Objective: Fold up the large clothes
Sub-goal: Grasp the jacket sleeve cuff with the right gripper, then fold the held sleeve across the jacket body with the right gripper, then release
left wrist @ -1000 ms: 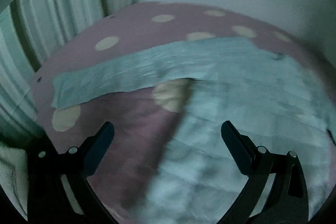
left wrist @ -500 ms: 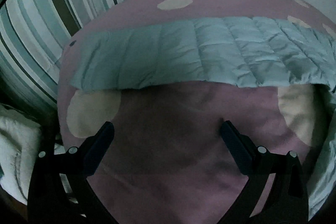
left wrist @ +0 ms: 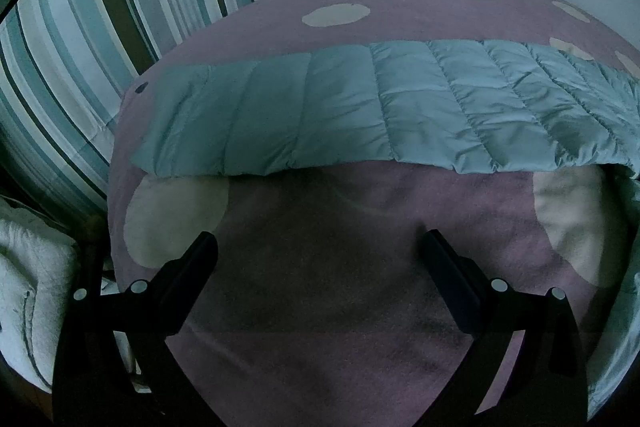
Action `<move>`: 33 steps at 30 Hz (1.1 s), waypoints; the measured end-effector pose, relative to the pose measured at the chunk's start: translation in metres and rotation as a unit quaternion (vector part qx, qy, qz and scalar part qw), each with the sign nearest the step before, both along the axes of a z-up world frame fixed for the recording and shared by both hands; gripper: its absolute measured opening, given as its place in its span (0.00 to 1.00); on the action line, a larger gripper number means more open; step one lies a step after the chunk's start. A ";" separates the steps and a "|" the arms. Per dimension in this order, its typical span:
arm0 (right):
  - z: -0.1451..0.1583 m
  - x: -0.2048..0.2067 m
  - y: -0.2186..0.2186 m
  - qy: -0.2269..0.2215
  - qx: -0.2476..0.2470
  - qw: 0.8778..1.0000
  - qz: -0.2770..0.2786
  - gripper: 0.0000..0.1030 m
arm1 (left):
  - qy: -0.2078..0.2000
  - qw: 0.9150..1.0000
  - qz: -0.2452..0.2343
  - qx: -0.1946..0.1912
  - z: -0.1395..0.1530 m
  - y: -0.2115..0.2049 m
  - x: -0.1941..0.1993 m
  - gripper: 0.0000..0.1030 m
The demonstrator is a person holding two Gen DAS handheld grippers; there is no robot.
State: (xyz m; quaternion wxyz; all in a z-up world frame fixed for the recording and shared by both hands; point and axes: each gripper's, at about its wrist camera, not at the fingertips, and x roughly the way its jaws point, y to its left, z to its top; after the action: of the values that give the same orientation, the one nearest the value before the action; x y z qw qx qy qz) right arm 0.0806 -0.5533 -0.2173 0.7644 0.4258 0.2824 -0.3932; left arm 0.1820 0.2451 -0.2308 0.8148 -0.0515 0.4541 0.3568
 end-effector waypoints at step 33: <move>0.096 0.173 0.228 -0.065 -0.143 0.937 0.311 0.08 | -0.004 1.000 0.001 -0.008 -0.003 0.004 -0.003 0.98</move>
State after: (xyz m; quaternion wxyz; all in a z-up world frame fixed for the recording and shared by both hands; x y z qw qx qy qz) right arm 0.2540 -0.3254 -0.1215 0.9178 0.2278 0.2916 -0.1437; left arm 0.1791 0.2488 -0.2342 0.8159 -0.0599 0.4534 0.3537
